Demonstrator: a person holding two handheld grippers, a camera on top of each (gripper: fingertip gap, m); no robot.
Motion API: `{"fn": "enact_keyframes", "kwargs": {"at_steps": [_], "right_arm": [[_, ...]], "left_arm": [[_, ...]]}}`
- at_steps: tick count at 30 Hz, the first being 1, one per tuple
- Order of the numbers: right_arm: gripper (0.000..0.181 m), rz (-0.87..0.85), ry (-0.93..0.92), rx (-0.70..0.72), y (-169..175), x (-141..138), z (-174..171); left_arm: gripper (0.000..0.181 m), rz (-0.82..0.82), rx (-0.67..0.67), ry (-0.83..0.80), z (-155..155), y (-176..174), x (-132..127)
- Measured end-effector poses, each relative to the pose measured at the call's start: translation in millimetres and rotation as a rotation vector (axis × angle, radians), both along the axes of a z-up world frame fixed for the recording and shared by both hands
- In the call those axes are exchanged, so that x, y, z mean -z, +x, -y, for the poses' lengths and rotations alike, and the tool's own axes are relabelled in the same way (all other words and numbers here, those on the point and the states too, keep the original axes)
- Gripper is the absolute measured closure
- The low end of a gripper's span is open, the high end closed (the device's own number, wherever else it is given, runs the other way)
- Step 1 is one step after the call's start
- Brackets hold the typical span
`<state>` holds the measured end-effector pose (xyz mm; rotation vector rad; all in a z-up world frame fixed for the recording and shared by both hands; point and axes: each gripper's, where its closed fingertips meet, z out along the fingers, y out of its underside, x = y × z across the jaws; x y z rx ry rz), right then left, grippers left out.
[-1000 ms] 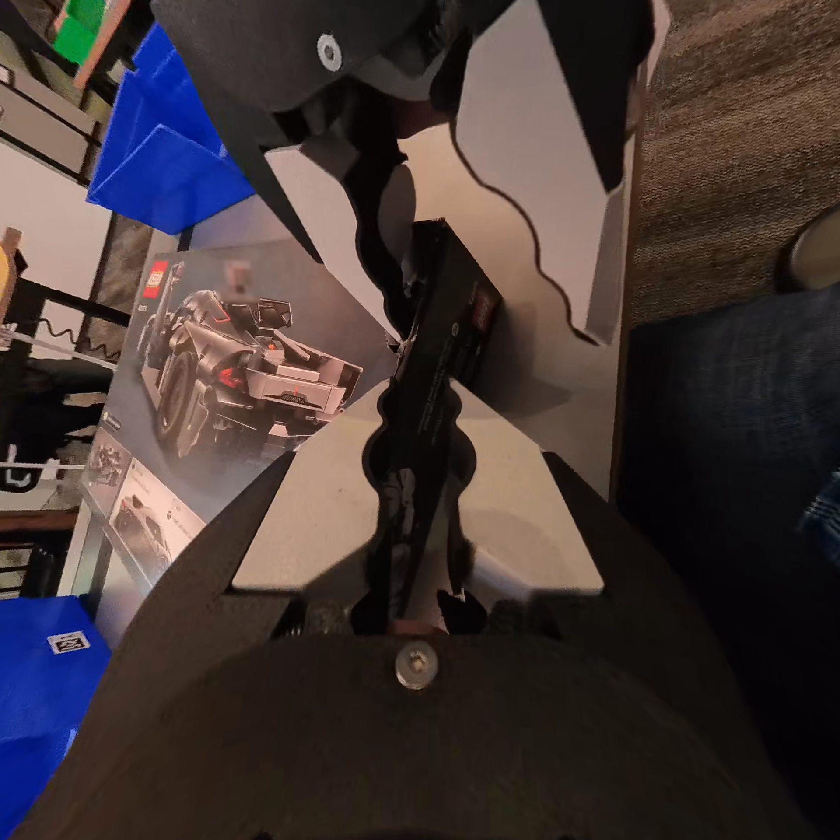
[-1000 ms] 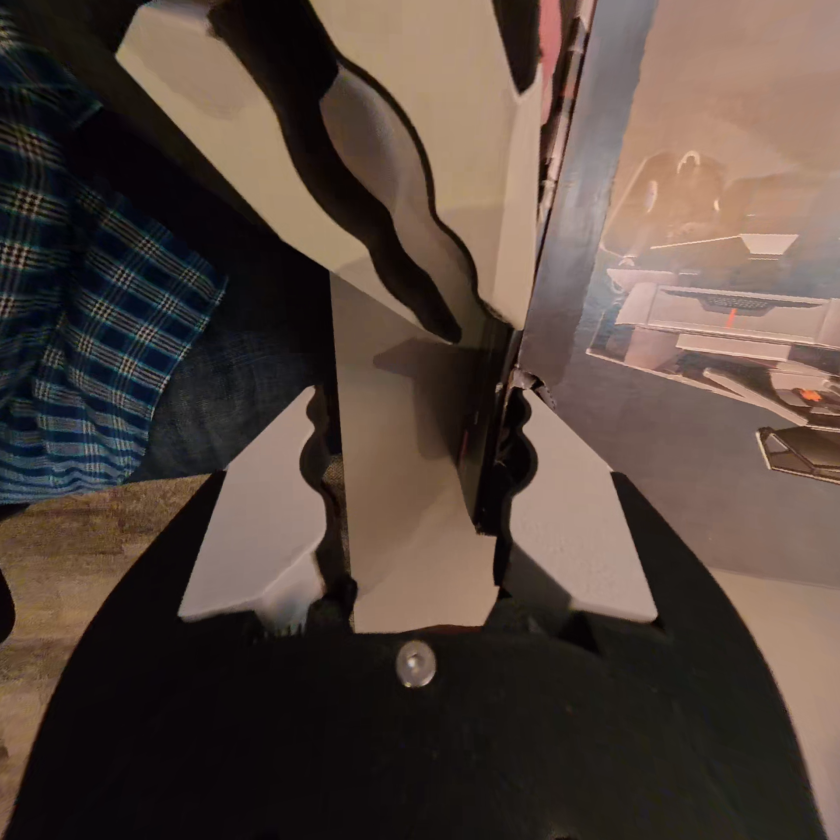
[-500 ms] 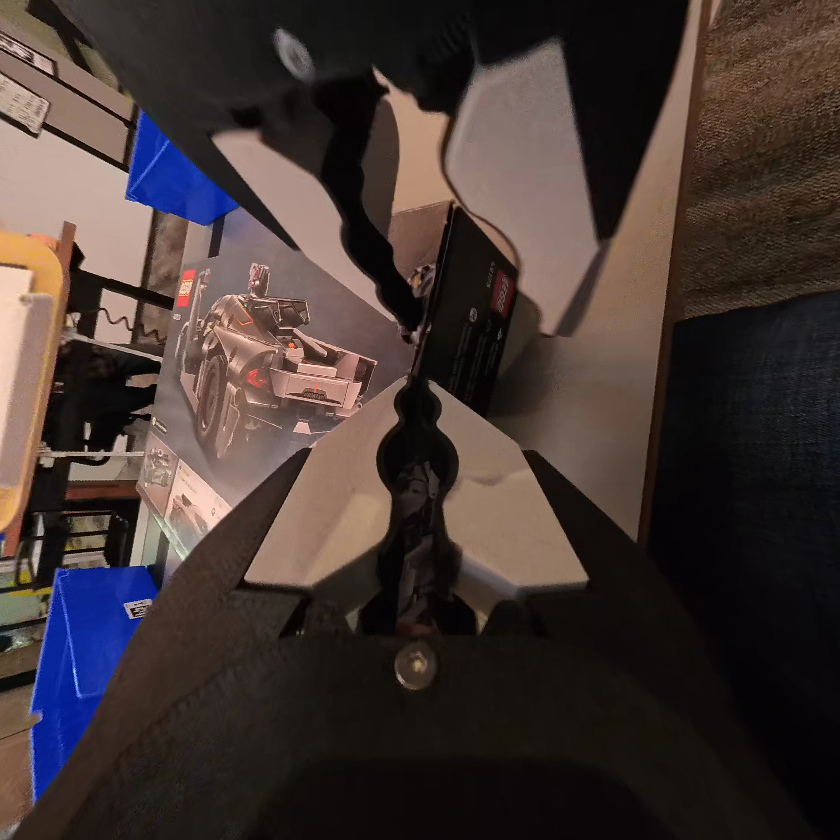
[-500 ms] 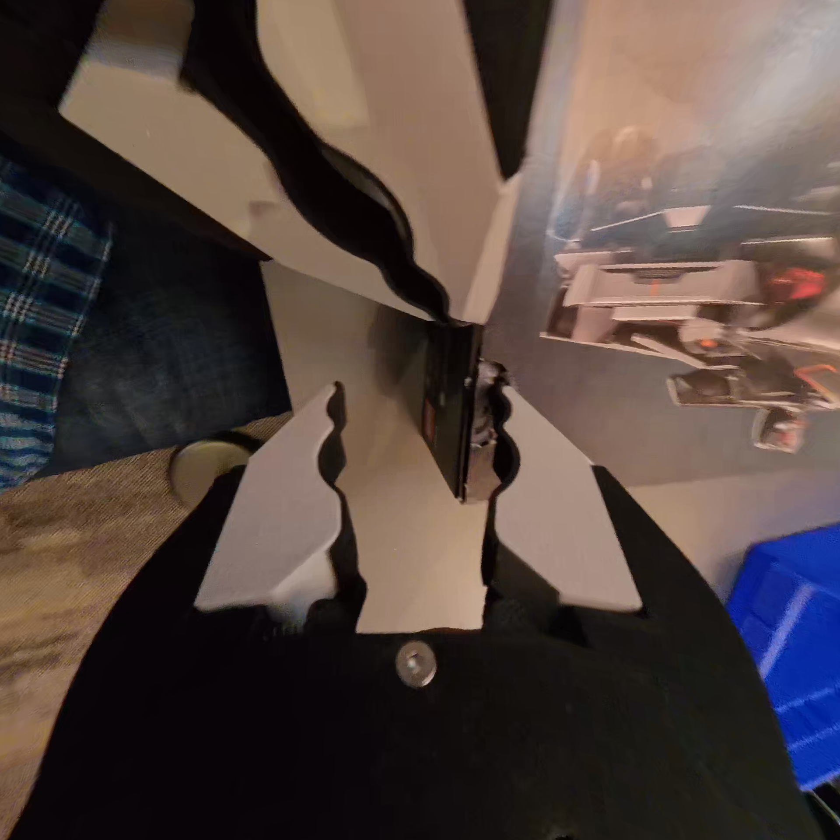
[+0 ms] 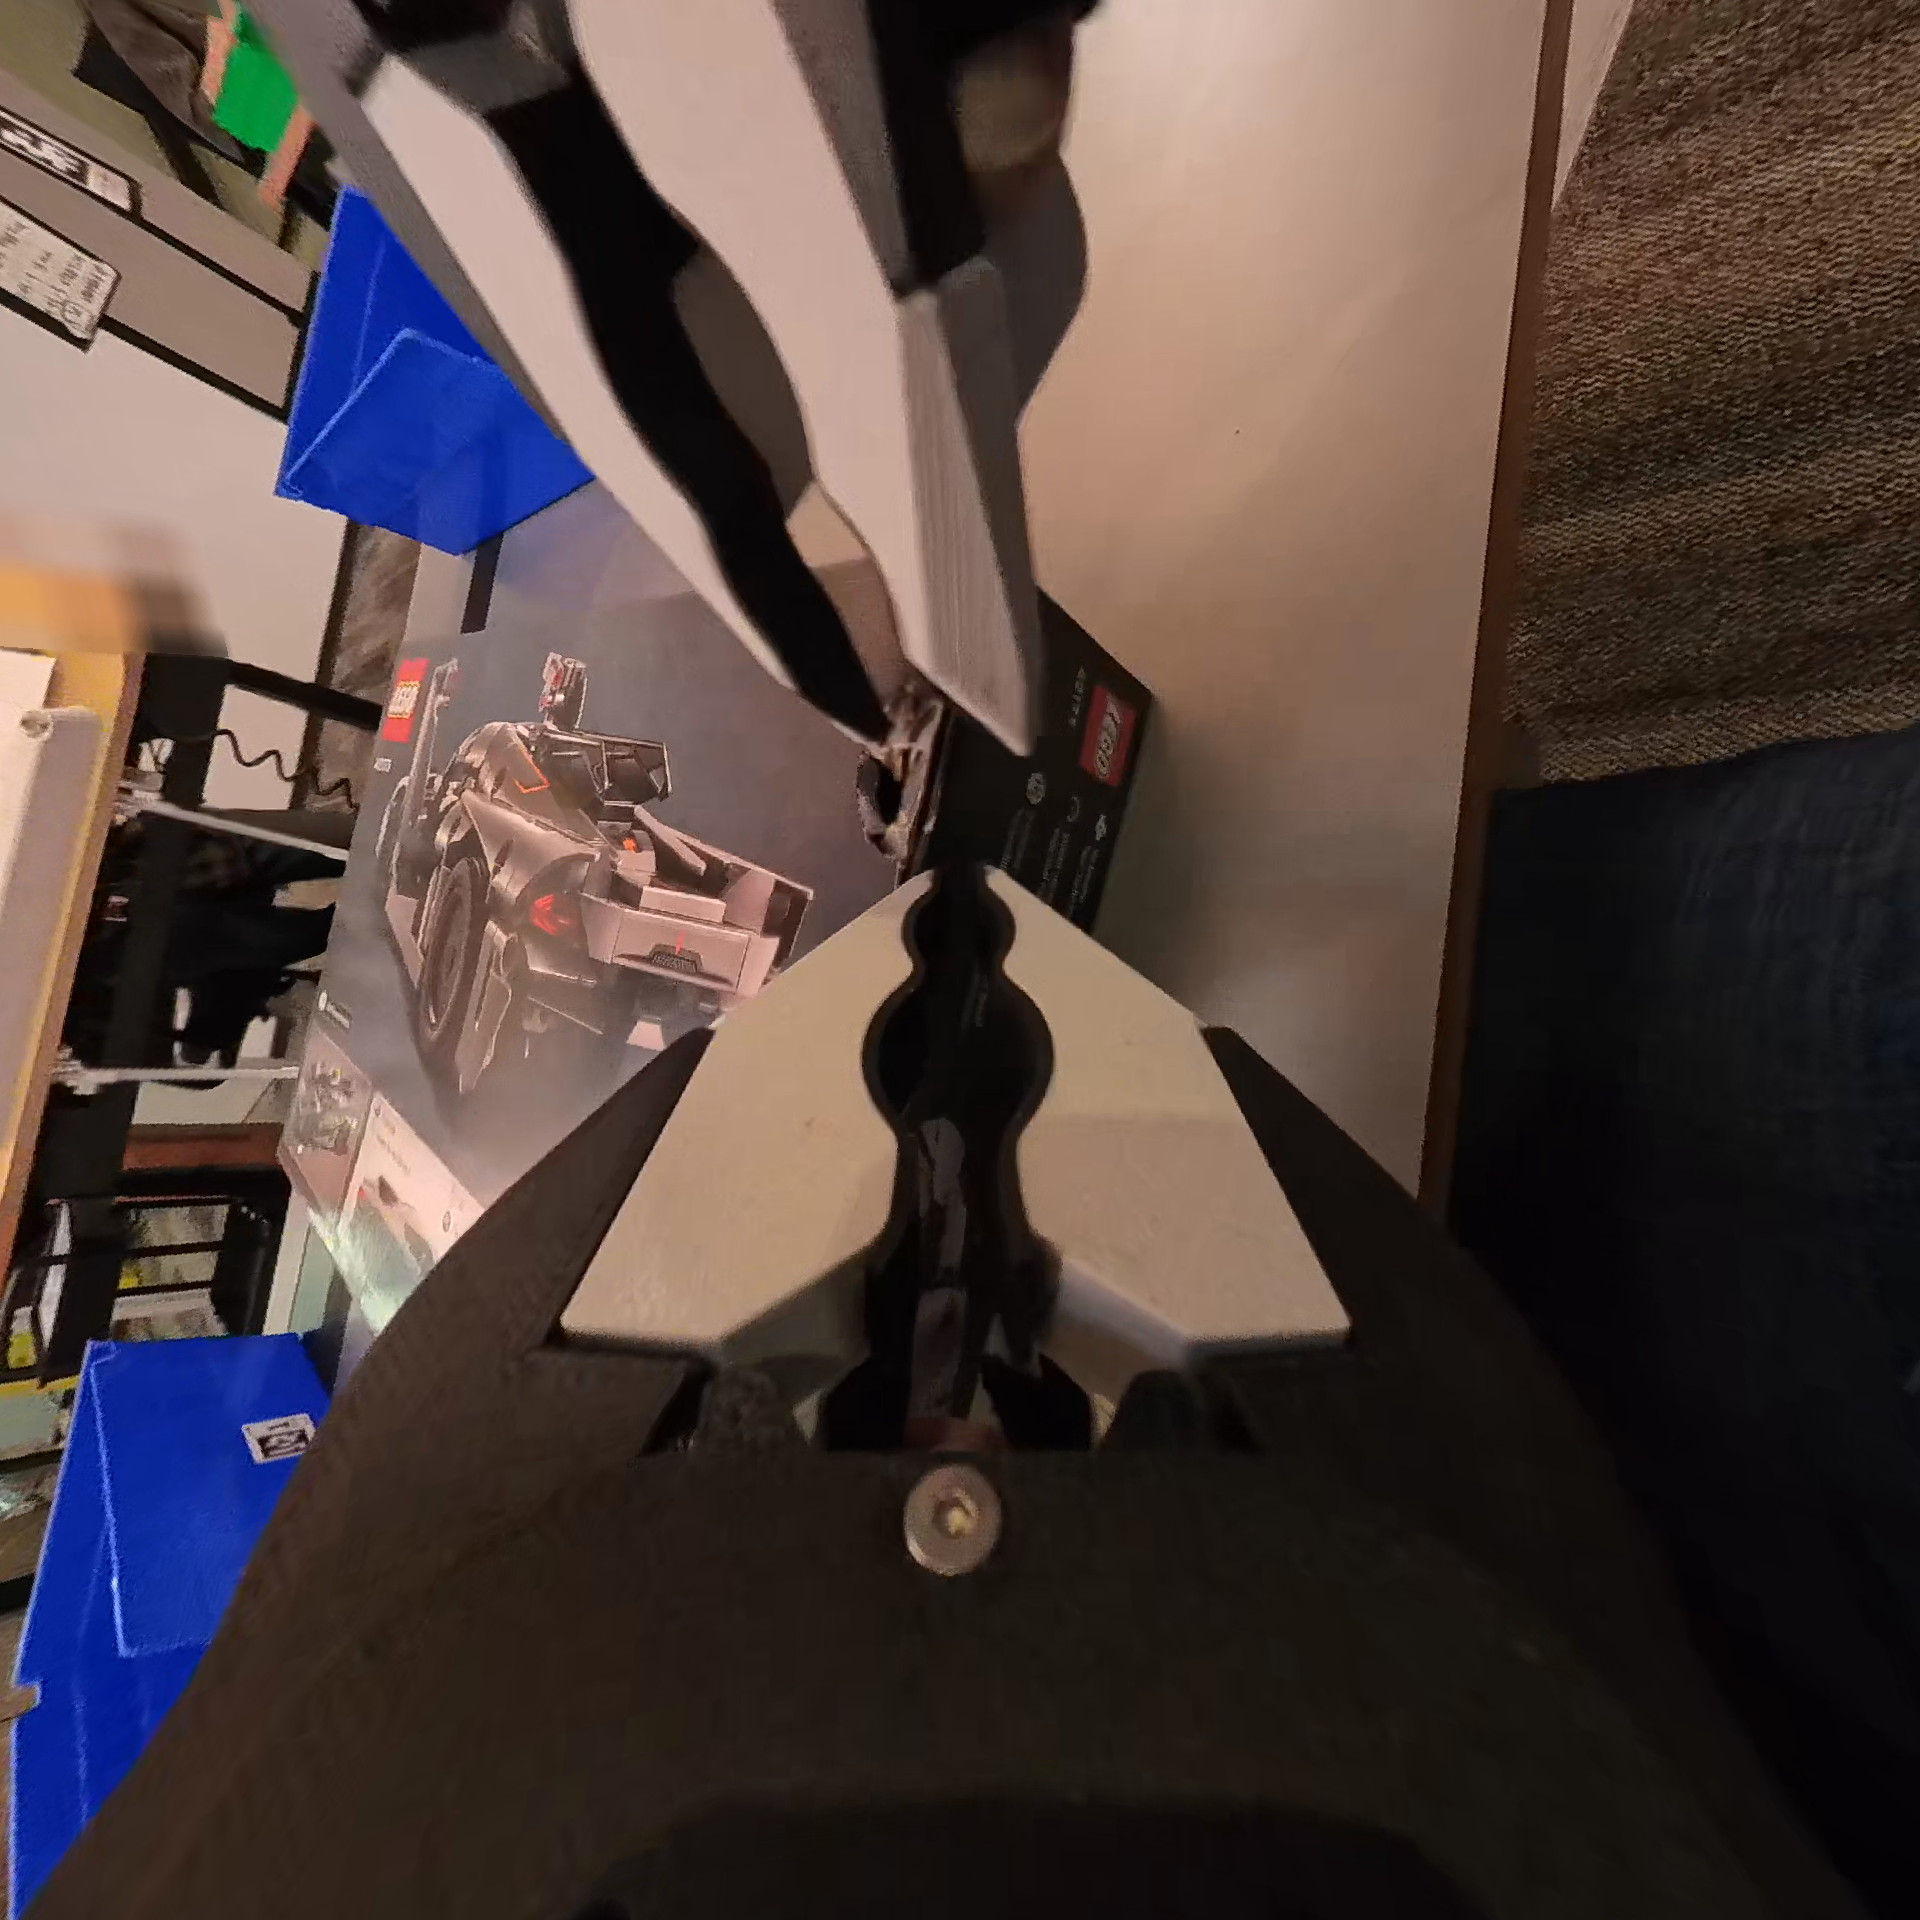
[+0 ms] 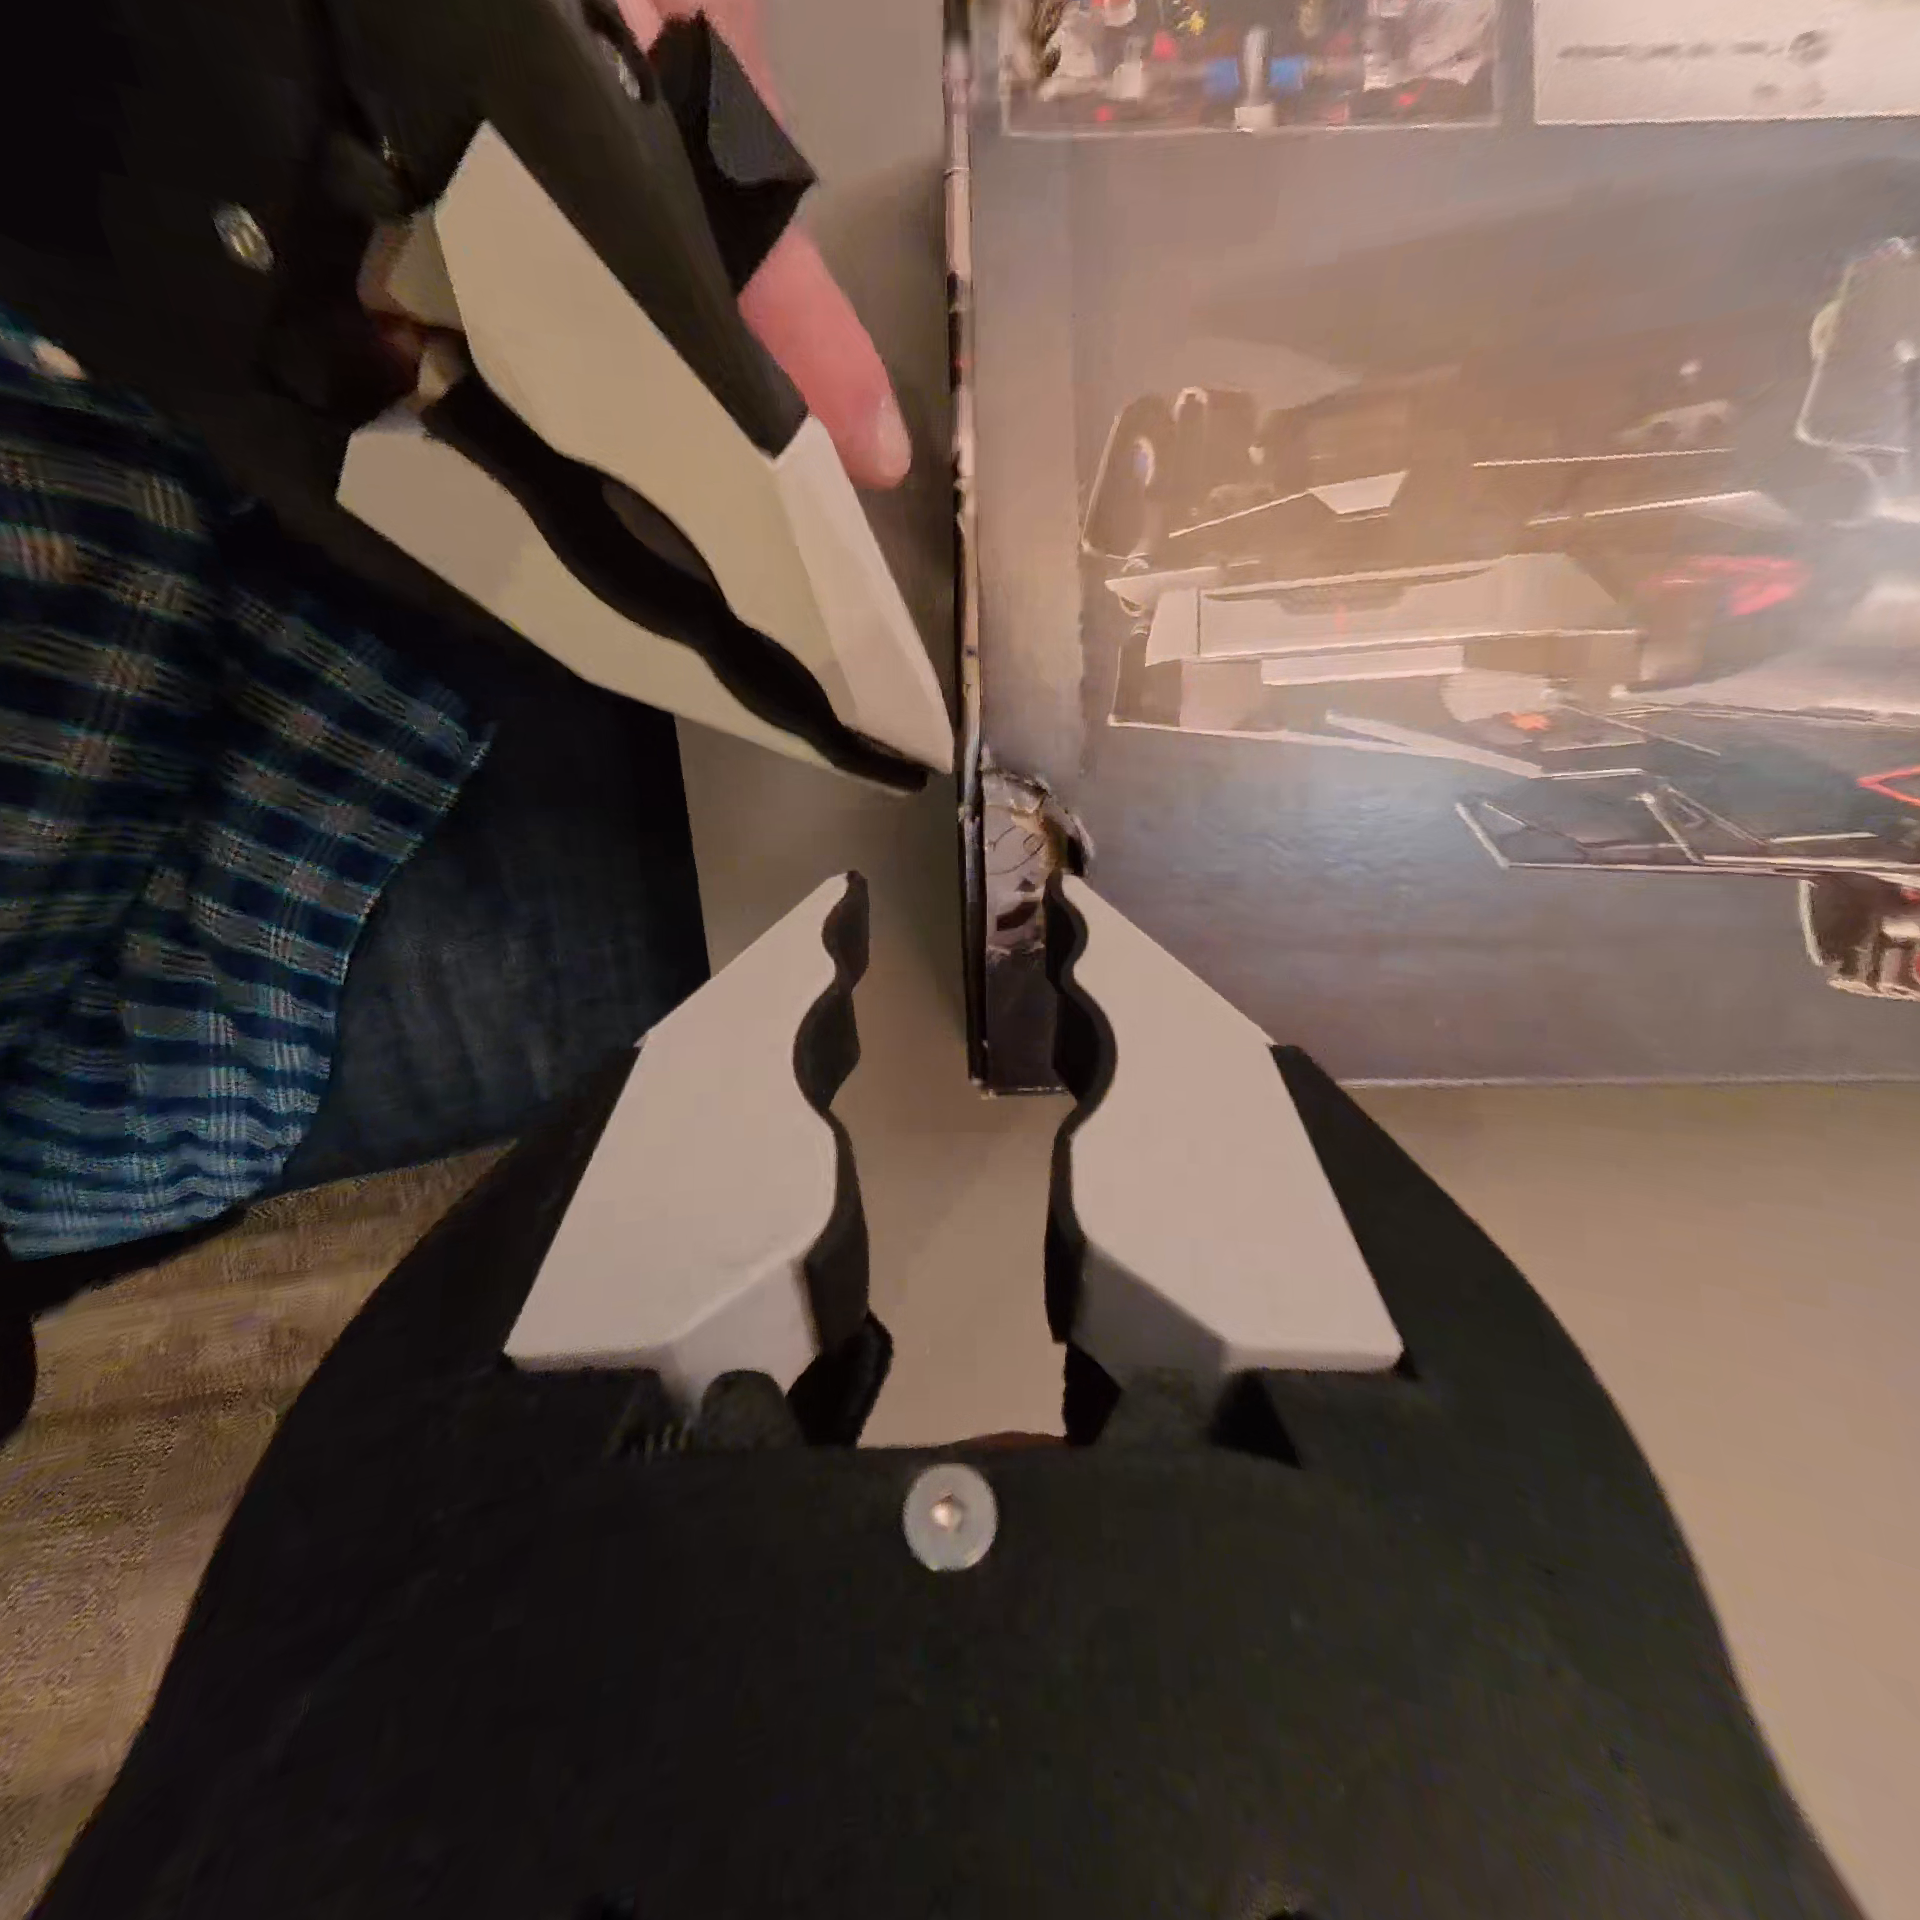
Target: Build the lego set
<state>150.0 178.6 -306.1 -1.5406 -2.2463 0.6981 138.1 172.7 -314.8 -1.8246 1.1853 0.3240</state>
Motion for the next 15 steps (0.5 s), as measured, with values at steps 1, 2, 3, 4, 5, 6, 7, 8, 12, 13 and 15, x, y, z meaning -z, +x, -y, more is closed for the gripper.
{"fn": "enact_keyframes", "kwargs": {"at_steps": [1,2,3,4,5,6,7,8,12,13,15], "right_arm": [[0.150,0.024,0.024,-0.024,3,6,1],[0.152,0.017,0.041,-0.030,2,7,1],[0.150,0.013,0.032,-0.034,2,6,3],[0.150,0.010,0.023,-0.037,2,6,3],[0.151,0.007,0.016,-0.036,3,5,1],[0.151,0.004,-0.001,-0.035,3,5,1],[0.151,0.000,-0.016,-0.038,3,6,2],[0.151,-0.004,-0.022,-0.044,3,6,2],[0.154,-0.012,-0.034,-0.049,2,6,1],[0.154,-0.012,-0.027,-0.053,2,7,1],[0.156,-0.016,-0.020,-0.054,2,7,0]], "left_arm": [[0.181,0.001,-0.005,0.009,-1,1,-1],[0.181,0.004,-0.004,0.015,-1,2,-2],[0.181,0.001,-0.007,0.035,-2,2,-4],[0.176,-0.003,-0.011,0.068,-4,3,-9],[0.175,0.001,-0.007,0.080,-4,4,-12],[0.176,0.012,-0.006,0.075,-5,6,-14],[0.175,0.003,-0.011,0.068,-6,6,-14],[0.176,-0.013,-0.006,0.063,-8,6,-11],[0.173,-0.035,0.006,0.026,-7,8,-2],[0.174,-0.026,0.005,0.014,-7,8,-2],[0.177,-0.024,0.009,0.013,-7,7,-3]]}}
